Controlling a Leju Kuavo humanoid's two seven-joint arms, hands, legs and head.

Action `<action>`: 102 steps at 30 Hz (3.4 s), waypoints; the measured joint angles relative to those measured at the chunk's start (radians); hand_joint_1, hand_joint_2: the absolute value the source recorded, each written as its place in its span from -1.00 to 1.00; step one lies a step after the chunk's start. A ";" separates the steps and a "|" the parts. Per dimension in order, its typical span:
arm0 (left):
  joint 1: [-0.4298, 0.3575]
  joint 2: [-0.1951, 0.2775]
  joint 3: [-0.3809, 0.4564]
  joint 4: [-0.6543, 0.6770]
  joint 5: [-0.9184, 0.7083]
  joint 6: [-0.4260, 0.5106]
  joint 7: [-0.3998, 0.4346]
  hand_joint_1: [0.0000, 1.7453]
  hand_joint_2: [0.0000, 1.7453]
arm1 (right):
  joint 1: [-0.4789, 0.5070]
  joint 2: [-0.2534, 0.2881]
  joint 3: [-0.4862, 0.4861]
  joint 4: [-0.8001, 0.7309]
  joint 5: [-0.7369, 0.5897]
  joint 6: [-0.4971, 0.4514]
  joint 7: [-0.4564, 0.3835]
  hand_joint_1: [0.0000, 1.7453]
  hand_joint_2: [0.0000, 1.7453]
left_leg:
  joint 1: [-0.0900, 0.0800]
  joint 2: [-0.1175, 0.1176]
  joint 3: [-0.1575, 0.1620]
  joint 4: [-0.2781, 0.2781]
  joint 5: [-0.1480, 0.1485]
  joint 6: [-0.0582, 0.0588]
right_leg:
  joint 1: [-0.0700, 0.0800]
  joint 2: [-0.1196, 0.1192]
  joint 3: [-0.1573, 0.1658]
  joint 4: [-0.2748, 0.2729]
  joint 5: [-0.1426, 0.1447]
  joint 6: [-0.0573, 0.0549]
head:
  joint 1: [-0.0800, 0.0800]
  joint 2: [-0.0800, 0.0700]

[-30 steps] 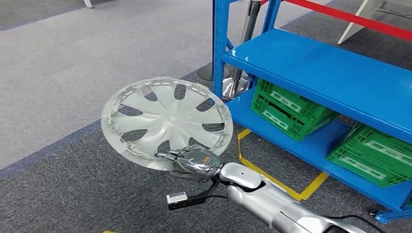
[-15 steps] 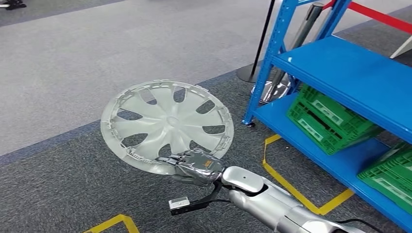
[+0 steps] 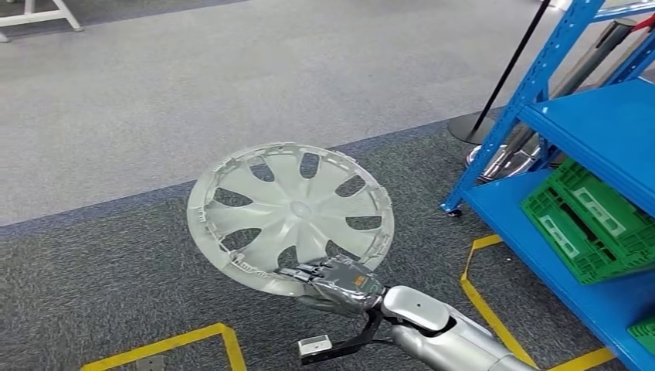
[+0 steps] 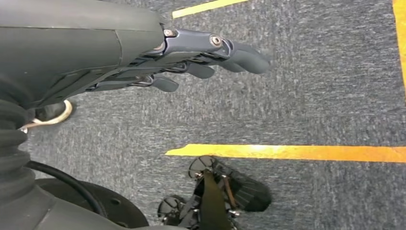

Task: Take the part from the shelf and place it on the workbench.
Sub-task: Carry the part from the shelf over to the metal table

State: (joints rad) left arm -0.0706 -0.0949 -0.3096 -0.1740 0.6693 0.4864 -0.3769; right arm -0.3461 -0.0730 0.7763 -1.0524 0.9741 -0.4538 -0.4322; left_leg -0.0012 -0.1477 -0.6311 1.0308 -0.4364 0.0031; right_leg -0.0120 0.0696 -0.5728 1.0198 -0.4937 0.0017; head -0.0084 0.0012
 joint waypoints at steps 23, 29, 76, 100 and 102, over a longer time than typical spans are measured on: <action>-0.021 -0.001 -0.167 0.000 -0.183 0.025 0.096 -1.00 1.00 | 0.128 -0.085 -0.076 -0.134 -0.005 -0.008 -0.005 1.00 1.00 | -0.009 0.083 0.000 0.005 0.000 0.031 | 0.007 -0.065 -0.121 0.256 -0.107 0.016 | 0.002 0.000; -0.023 0.001 -0.179 0.000 -0.128 0.009 0.047 -1.00 1.00 | 0.133 -0.076 -0.083 -0.130 0.067 -0.028 0.016 1.00 1.00 | -0.004 0.008 -0.012 0.008 0.009 0.015 | 0.010 0.019 -0.015 0.010 0.005 -0.002 | 0.002 0.000; 0.004 0.041 -0.096 0.000 0.007 0.087 0.125 -1.00 1.00 | 0.244 -0.128 -0.151 -0.337 0.194 -0.073 0.117 1.00 1.00 | 0.005 0.215 0.001 0.015 -0.017 -0.014 | 0.006 -0.195 0.053 -0.013 -0.036 0.031 | 0.010 0.000; 0.031 -0.021 0.089 0.001 0.172 0.079 0.072 -1.00 1.00 | 0.017 -0.087 -0.142 -0.133 0.071 0.001 0.016 1.00 1.00 | 0.010 0.140 -0.118 0.258 -0.108 -0.032 | -0.008 -0.116 0.012 -0.011 -0.001 0.002 | 0.006 0.000; 0.033 -0.031 0.092 0.001 0.176 0.113 0.119 -1.00 1.00 | -0.004 -0.062 -0.135 -0.107 0.071 0.001 0.018 1.00 1.00 | 0.009 0.164 -0.059 0.144 -0.046 -0.029 | -0.007 -0.139 0.018 -0.010 -0.007 0.006 | 0.006 0.000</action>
State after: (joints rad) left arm -0.0375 -0.1254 -0.2178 -0.1733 0.8450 0.5992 -0.2583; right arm -0.3498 -0.1354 0.6412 -1.1589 1.0451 -0.4523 -0.4137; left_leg 0.0081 0.0164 -0.6902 1.1750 -0.4826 -0.0261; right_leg -0.0193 -0.0696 -0.5544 1.0096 -0.5002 0.0078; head -0.0023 0.0014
